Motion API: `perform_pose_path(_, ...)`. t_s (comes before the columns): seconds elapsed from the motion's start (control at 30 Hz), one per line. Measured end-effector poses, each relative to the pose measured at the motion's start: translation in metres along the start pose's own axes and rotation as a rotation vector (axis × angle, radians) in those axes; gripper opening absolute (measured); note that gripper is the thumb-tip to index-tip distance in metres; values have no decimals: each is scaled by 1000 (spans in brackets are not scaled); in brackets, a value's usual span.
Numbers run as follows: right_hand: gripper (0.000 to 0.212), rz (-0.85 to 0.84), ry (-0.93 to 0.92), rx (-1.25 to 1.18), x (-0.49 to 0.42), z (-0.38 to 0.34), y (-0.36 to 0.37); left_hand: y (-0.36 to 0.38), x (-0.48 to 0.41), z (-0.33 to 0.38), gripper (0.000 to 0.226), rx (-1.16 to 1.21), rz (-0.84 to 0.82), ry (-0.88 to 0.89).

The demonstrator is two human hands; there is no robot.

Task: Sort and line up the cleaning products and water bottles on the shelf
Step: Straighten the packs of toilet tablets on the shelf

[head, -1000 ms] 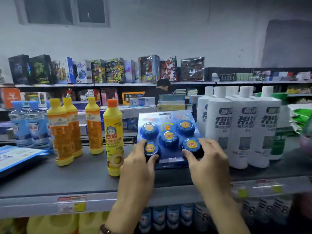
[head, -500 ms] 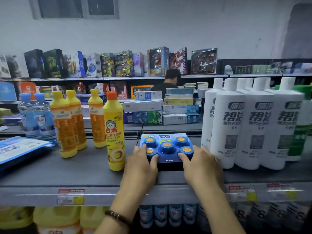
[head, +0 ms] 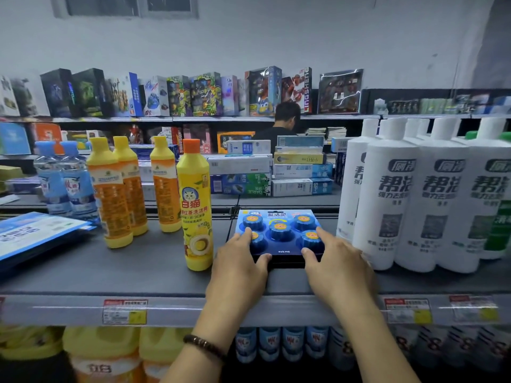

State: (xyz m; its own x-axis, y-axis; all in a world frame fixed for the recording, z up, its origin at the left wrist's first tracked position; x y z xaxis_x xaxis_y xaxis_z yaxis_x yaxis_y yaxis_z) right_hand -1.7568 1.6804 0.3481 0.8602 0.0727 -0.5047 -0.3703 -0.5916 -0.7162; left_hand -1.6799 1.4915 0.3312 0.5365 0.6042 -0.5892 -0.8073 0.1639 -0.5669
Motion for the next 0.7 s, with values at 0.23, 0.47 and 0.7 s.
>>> perform_pose_path(0.23,47,96,-38,-52,1,1,6,-14,6,6,56,38,36,3)
perform_pose_path(0.47,10,417,-261,-358,50,-57,-17,-82,37,-4,30,-20,42,154)
perform_pose_path(0.7,10,128,-498,-686,125,-207,4,-200,35,-110,8,-106,92,14)
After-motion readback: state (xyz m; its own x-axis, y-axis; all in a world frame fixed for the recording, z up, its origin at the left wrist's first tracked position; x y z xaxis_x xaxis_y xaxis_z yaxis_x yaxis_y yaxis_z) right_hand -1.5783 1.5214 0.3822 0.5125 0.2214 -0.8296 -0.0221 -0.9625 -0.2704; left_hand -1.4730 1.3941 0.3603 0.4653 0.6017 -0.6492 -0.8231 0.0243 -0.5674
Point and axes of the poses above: each hand's wrist, its own x-axis away from the middle knuckle, its own y-axis out of the palm, z = x × y, the point moved 7 cm from there along -x, towards the middle knuckle, and after that the axes turned 13 degrees about z, right-handed, at the moved point
